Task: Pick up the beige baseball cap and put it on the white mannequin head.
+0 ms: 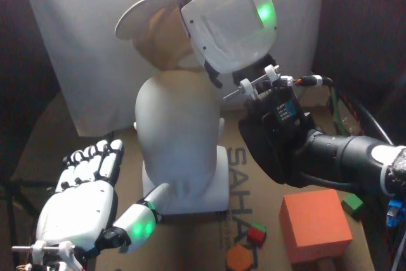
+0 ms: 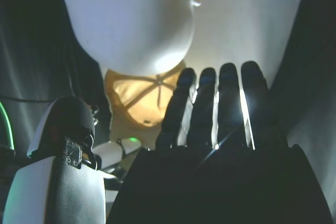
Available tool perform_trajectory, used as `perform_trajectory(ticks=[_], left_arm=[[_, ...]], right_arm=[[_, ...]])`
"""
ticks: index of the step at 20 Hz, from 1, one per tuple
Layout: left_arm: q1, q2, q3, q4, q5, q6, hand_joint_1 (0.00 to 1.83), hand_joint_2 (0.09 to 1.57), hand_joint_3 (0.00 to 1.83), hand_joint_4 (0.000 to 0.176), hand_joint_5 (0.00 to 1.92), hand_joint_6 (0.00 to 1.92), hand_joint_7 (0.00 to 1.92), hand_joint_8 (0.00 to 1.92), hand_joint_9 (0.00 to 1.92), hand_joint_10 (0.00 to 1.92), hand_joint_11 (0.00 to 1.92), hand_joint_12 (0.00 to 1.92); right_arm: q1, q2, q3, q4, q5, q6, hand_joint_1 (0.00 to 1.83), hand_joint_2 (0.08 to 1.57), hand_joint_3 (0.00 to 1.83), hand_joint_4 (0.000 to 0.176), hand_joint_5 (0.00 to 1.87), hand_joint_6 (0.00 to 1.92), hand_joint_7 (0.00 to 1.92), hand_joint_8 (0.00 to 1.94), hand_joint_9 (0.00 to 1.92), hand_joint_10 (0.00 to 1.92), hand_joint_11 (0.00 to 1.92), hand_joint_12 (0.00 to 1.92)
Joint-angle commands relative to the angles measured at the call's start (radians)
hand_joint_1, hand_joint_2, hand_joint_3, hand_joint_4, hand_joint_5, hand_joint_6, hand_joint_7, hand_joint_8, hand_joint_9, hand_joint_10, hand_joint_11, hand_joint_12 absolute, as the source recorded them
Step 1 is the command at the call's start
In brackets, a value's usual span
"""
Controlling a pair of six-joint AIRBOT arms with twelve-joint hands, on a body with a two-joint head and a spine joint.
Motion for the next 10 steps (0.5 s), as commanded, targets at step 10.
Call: perform_trajectory(ticks=[10], left_arm=[[0.021,0.014,0.012,0.082,-0.110,-0.134,0.00,1.13,0.00,0.000,0.04,0.00,0.00,0.00,0.00,0.00,0.02,0.01]], right_arm=[[-0.056,-0.002,-0.084,-0.078,0.030,0.076,1.24,1.13,0.00,0.000,0.84,1.09,1.06,1.01,0.85,1.05,0.49,1.59]])
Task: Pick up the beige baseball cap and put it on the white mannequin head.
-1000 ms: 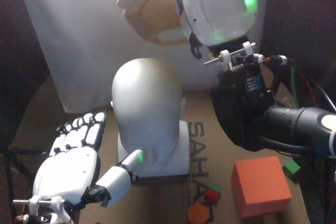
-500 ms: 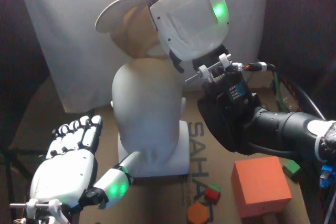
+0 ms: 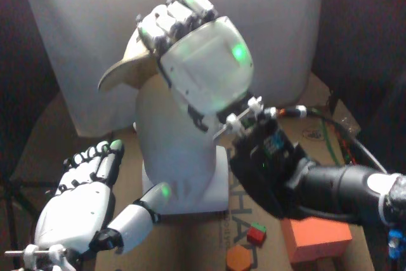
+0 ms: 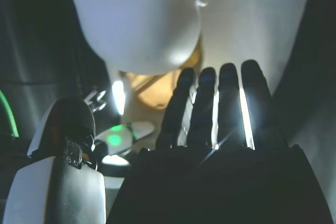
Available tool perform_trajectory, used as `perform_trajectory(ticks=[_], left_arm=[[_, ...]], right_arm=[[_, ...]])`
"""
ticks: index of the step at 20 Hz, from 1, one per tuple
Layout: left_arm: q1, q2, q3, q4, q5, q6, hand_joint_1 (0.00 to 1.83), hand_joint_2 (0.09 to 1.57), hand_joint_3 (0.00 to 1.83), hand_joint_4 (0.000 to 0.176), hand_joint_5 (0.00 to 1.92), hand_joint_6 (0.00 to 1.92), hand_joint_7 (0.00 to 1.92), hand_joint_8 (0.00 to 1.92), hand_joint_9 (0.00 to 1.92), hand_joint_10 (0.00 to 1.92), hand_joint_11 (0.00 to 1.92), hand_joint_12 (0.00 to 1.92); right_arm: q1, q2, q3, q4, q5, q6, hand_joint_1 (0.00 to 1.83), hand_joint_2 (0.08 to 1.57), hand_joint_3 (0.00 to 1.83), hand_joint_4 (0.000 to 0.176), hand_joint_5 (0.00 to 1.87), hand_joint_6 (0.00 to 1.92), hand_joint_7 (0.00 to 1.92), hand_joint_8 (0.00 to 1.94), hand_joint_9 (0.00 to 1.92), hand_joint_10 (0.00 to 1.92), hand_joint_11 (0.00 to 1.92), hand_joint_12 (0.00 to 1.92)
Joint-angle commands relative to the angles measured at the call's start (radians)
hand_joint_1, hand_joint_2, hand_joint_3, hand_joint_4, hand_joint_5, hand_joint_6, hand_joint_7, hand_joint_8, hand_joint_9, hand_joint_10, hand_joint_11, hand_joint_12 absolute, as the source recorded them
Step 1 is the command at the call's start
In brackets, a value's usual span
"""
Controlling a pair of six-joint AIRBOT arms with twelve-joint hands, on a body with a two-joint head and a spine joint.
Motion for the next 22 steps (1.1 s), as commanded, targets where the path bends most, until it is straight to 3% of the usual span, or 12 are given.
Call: perform_trajectory(ticks=[1,4,5,8,9,10,14,22], left_arm=[[-0.001,0.009,0.007,0.050,-0.108,-0.023,0.00,1.13,0.00,0.000,0.04,0.00,0.00,0.00,0.00,0.00,0.01,0.01],[0.006,0.009,-0.003,0.020,-0.122,-0.066,0.00,1.13,0.00,0.000,0.05,0.01,0.00,0.00,0.00,0.00,0.01,0.01],[0.010,0.008,-0.009,0.016,-0.135,-0.060,0.00,1.13,0.00,0.000,0.05,0.01,0.00,0.00,0.00,0.00,0.01,0.01],[0.029,0.008,-0.031,-0.007,-0.180,-0.063,0.00,1.13,0.00,0.000,0.04,0.00,0.00,0.00,0.00,0.00,0.01,0.01],[0.040,0.010,-0.041,-0.008,-0.191,-0.064,0.00,1.13,0.00,0.000,0.04,0.00,0.00,0.00,0.00,0.00,0.01,0.01],[0.049,0.012,-0.049,-0.003,-0.198,-0.065,0.00,1.13,0.00,0.000,0.05,0.00,0.00,0.00,0.00,0.00,0.02,0.01],[0.074,0.013,-0.075,-0.003,-0.214,-0.064,0.00,1.13,0.00,0.000,0.06,0.01,0.00,0.00,0.00,0.00,0.01,0.01],[0.072,0.021,-0.051,0.003,-0.218,-0.058,0.00,1.13,0.00,0.000,0.03,0.00,0.00,0.00,0.00,0.00,0.01,0.02]], right_arm=[[0.001,0.006,-0.014,-0.029,0.129,-0.022,1.24,1.13,0.00,0.000,0.84,1.09,1.06,1.01,0.85,1.06,0.49,1.59],[-0.032,0.025,-0.096,-0.011,0.151,-0.095,1.24,1.13,0.00,0.000,0.84,1.09,1.06,1.02,0.85,1.07,0.49,1.61],[-0.042,0.031,-0.124,0.005,0.151,-0.109,1.34,1.15,0.00,0.000,0.80,1.11,1.03,1.01,0.80,1.34,0.48,1.61],[-0.066,0.044,-0.166,0.038,0.134,-0.094,1.36,1.16,0.00,0.000,0.78,1.13,1.01,1.02,0.78,1.41,0.47,1.61],[-0.070,0.048,-0.167,0.046,0.119,-0.079,1.26,1.14,0.00,0.000,0.82,1.11,1.05,1.03,0.81,1.19,0.46,1.60],[-0.072,0.052,-0.164,0.051,0.103,-0.066,1.24,1.14,0.00,0.000,0.83,1.10,1.06,1.02,0.84,1.09,0.47,1.59],[-0.088,0.058,-0.166,0.007,0.000,-0.051,1.24,1.13,0.00,0.000,0.83,1.09,1.06,1.02,0.83,1.06,0.50,1.59],[-0.131,0.083,-0.238,-0.039,-0.022,-0.047,1.24,1.13,0.00,0.000,0.84,1.09,1.06,1.02,0.84,1.06,0.48,1.59]])
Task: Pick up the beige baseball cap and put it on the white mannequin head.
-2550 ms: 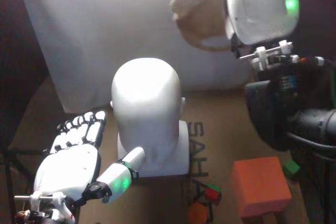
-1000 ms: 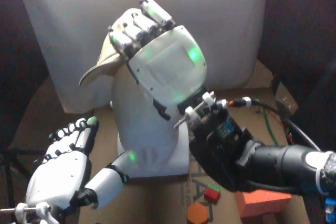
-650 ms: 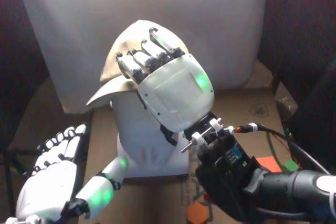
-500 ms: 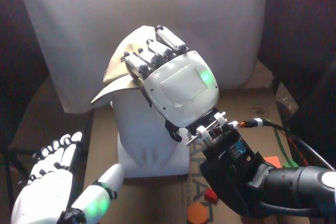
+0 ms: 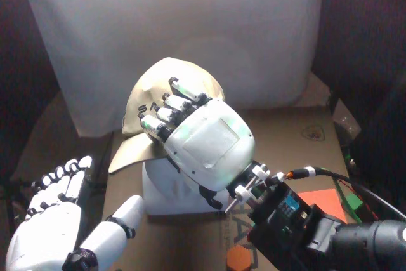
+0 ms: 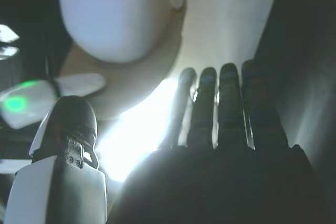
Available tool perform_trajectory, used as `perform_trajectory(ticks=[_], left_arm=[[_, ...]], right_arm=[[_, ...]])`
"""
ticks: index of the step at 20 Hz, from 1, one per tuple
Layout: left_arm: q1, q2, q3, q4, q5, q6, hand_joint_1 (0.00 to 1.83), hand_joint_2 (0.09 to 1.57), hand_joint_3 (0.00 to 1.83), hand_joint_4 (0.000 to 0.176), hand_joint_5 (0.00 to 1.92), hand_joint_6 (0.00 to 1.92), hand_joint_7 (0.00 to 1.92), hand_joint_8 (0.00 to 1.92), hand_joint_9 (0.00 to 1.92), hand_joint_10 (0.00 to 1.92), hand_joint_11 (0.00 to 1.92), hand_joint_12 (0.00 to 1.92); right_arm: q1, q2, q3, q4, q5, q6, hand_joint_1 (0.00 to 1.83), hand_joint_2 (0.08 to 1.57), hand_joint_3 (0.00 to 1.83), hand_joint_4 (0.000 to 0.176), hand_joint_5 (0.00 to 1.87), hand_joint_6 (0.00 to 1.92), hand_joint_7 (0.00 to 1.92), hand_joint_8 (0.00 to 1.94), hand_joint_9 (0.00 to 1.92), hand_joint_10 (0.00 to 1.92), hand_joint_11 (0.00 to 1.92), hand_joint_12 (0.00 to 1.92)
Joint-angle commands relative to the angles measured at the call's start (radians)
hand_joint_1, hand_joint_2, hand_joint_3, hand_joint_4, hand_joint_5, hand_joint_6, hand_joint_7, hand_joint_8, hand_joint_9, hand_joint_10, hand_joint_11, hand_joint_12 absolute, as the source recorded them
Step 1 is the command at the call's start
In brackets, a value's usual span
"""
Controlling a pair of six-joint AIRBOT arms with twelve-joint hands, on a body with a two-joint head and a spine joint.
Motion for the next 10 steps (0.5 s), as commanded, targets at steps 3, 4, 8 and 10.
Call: perform_trajectory(ticks=[3,4,8,10], left_arm=[[-0.011,0.012,0.023,0.061,-0.110,-0.010,0.00,1.13,0.00,0.000,0.04,0.00,0.00,0.00,0.00,0.00,0.02,0.02],[-0.013,0.013,0.028,0.062,-0.109,-0.011,0.00,1.13,0.00,0.000,0.04,0.00,0.00,0.00,0.00,0.00,0.03,0.03],[-0.011,0.022,0.044,0.053,-0.110,-0.017,0.00,1.13,0.00,0.000,0.04,0.00,0.00,0.00,0.00,0.00,0.05,0.04],[-0.006,0.024,0.043,0.044,-0.121,-0.022,0.00,1.13,0.00,0.000,0.04,0.00,0.00,0.00,0.00,0.00,0.02,0.03]], right_arm=[[-0.024,0.012,-0.043,-0.004,0.138,-0.006,1.24,1.14,0.00,0.000,0.82,1.10,1.05,1.03,0.83,1.04,0.47,1.59],[-0.033,0.016,-0.057,0.011,0.152,-0.012,1.24,1.14,0.00,0.000,0.82,1.11,1.05,1.03,0.83,1.05,0.47,1.59],[-0.056,0.028,-0.094,0.066,0.199,-0.014,1.24,1.14,0.00,0.000,0.81,1.12,1.06,1.02,0.84,1.05,0.47,1.59],[-0.059,0.032,-0.094,0.079,0.171,-0.006,1.34,1.16,0.00,0.000,0.75,1.15,1.01,1.03,0.78,1.36,0.46,1.61]])
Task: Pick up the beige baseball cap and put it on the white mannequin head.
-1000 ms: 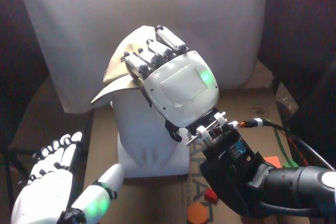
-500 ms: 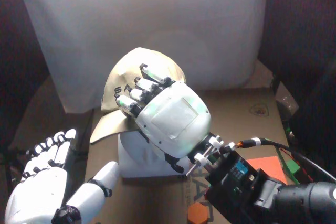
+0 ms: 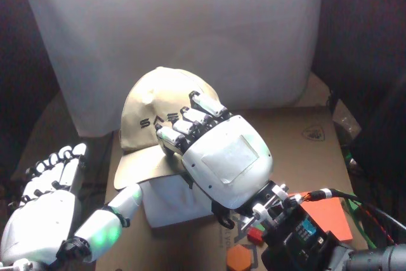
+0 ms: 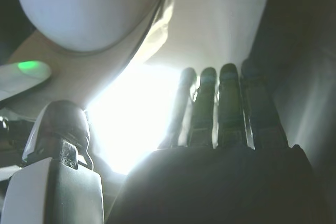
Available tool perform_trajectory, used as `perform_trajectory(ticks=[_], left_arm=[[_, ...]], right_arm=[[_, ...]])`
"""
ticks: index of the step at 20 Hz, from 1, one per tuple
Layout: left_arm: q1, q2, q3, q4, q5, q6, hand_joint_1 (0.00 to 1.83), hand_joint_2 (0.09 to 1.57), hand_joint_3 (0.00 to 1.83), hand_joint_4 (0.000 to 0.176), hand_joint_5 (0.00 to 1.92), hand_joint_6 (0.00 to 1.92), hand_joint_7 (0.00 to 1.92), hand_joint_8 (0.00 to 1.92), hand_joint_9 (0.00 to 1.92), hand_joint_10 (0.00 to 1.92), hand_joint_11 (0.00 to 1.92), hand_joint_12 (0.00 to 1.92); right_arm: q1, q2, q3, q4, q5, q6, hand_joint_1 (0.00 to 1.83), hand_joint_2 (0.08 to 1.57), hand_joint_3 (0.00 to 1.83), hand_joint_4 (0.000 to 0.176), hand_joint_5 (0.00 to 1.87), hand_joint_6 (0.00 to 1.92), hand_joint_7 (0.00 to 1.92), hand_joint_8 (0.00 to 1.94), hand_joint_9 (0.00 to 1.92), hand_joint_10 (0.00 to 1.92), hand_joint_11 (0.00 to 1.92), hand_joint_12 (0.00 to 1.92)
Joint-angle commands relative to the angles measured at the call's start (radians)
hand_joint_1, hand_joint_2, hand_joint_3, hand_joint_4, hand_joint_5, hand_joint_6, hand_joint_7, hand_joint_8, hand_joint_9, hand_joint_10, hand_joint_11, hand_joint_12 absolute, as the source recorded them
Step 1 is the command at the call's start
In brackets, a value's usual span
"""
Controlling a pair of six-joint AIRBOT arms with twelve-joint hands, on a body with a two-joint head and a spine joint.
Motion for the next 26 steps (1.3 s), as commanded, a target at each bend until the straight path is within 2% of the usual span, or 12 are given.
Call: perform_trajectory(ticks=[1,7,8,9,14,15,16,20,21,24,25,26], left_arm=[[-0.001,0.012,0.007,0.028,-0.125,-0.011,0.00,1.13,0.00,0.000,0.04,0.00,0.00,0.00,0.00,0.00,0.01,0.03],[0.023,0.013,-0.026,-0.006,-0.145,-0.026,0.00,1.14,0.00,0.000,0.08,0.01,0.02,0.01,0.01,0.00,0.04,0.05],[0.023,0.013,-0.027,-0.005,-0.146,-0.026,0.00,1.14,0.00,0.000,0.07,0.01,0.02,0.01,0.00,0.00,0.03,0.05],[0.023,0.013,-0.024,-0.002,-0.146,-0.025,0.00,1.14,0.00,0.000,0.05,0.00,0.00,0.00,0.00,0.00,0.00,0.01],[-0.008,0.013,0.013,-0.003,-0.129,-0.009,0.00,1.13,0.00,0.000,0.03,0.00,0.00,0.00,0.00,0.00,0.00,0.00],[-0.014,0.013,0.021,-0.003,-0.117,-0.008,0.00,1.14,0.00,0.000,0.03,0.00,0.00,0.00,0.00,0.00,0.00,0.00],[-0.019,0.013,0.027,-0.003,-0.112,-0.008,0.00,1.14,0.00,0.000,0.03,0.00,0.00,0.00,0.00,0.00,0.00,0.00],[-0.021,0.014,0.032,-0.002,-0.105,0.004,0.00,1.15,0.01,0.000,0.02,0.00,0.00,0.00,0.00,0.00,0.00,0.00],[-0.021,0.014,0.031,-0.001,-0.105,0.006,0.00,1.15,0.00,0.000,0.01,0.00,0.00,0.00,0.00,0.00,0.00,0.00],[-0.021,0.014,0.030,0.012,-0.088,0.008,0.00,1.15,0.00,0.000,0.03,0.01,0.00,0.00,0.00,0.00,0.00,0.00],[-0.021,0.014,0.029,0.019,-0.077,0.010,0.00,1.14,0.00,0.000,0.02,0.01,0.00,0.00,0.00,0.00,0.00,0.00],[-0.023,0.011,0.029,0.032,-0.063,0.018,0.00,1.14,0.00,0.000,0.01,0.00,0.00,0.00,0.00,0.00,0.00,0.00]], right_arm=[[-0.004,0.006,-0.004,-0.019,0.092,0.002,1.35,1.18,0.00,0.000,0.71,1.19,0.98,1.07,0.76,1.44,0.45,1.62],[0.006,0.004,0.005,0.012,0.080,0.004,1.35,1.19,0.00,0.000,0.71,1.21,0.96,1.13,0.72,1.49,0.42,1.67],[0.006,0.004,0.005,0.012,0.079,0.006,1.25,1.18,0.00,0.000,0.73,1.22,0.97,1.16,0.72,1.30,0.41,1.68],[0.005,0.004,0.005,0.014,0.077,0.007,1.23,1.19,0.00,0.000,0.71,1.25,0.97,1.18,0.74,1.24,0.38,1.70],[-0.004,0.007,-0.002,0.102,0.015,0.020,1.23,1.19,0.00,0.000,0.71,1.22,0.98,1.19,0.73,1.20,0.30,1.68],[-0.010,0.012,-0.010,0.104,0.009,0.022,1.32,1.21,0.00,0.000,0.67,1.26,0.95,1.19,0.67,1.46,0.27,1.69],[-0.015,0.016,-0.018,0.104,-0.009,0.012,1.34,1.21,0.00,0.000,0.67,1.28,0.94,1.19,0.65,1.53,0.32,1.71],[-0.033,0.032,-0.043,0.118,-0.059,-0.011,1.35,1.20,0.00,0.000,0.73,1.21,0.96,1.17,0.65,1.51,0.36,1.71],[-0.038,0.037,-0.052,0.118,-0.065,-0.017,1.25,1.18,0.00,0.000,0.76,1.17,0.98,1.17,0.67,1.28,0.39,1.70],[-0.048,0.055,-0.081,0.118,-0.085,-0.020,1.21,1.18,0.00,0.000,0.74,1.26,0.96,1.13,0.61,1.14,0.25,1.67],[-0.050,0.059,-0.088,0.118,-0.089,-0.022,1.18,1.20,0.00,0.000,0.76,1.33,0.87,1.15,0.56,1.10,0.18,1.67],[-0.053,0.066,-0.097,0.117,-0.094,-0.023,1.09,1.16,0.00,0.000,0.61,0.82,0.71,0.56,0.45,0.89,0.07,1.61]])
